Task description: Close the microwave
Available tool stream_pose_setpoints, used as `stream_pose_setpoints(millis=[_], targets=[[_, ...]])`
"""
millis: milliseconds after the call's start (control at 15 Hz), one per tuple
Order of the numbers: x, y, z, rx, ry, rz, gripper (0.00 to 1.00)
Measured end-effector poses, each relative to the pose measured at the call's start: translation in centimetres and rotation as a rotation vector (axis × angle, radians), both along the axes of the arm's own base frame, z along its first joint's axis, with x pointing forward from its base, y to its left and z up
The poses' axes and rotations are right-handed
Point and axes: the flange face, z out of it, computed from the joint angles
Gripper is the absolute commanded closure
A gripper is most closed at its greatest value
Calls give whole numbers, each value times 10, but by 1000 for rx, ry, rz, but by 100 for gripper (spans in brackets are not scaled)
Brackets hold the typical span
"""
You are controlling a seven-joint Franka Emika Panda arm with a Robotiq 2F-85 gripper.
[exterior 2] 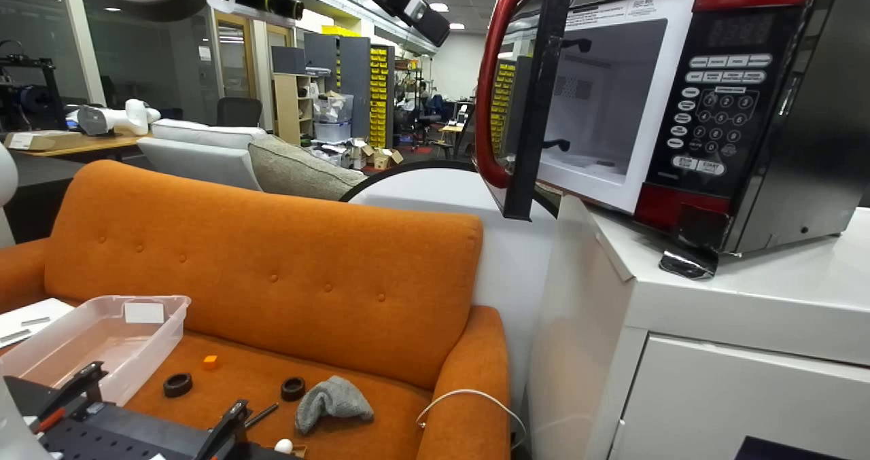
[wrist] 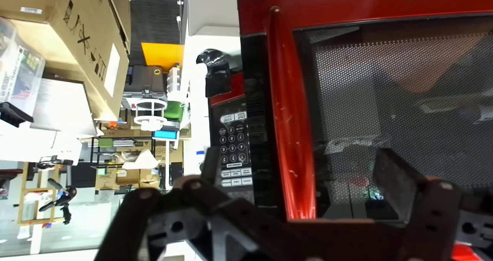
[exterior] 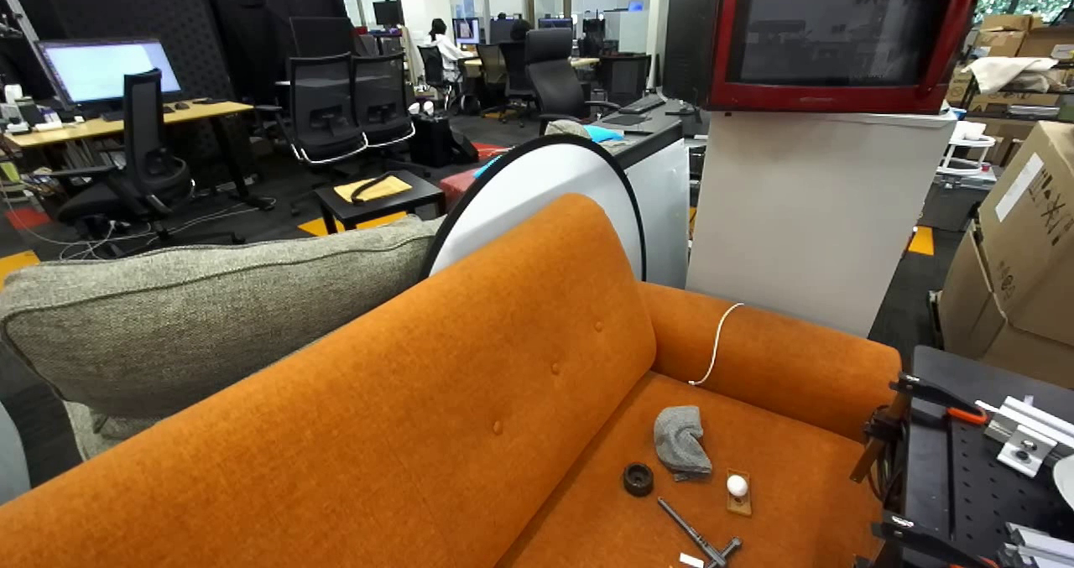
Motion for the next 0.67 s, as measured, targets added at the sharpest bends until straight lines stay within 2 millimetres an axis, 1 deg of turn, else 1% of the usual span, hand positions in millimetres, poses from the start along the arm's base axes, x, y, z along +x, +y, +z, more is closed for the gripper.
stream_pose_setpoints(millis=[333,667], targets=[[5,-10,-15,14,15,-62,0],[16,-10,-27,22,16,-94,0]])
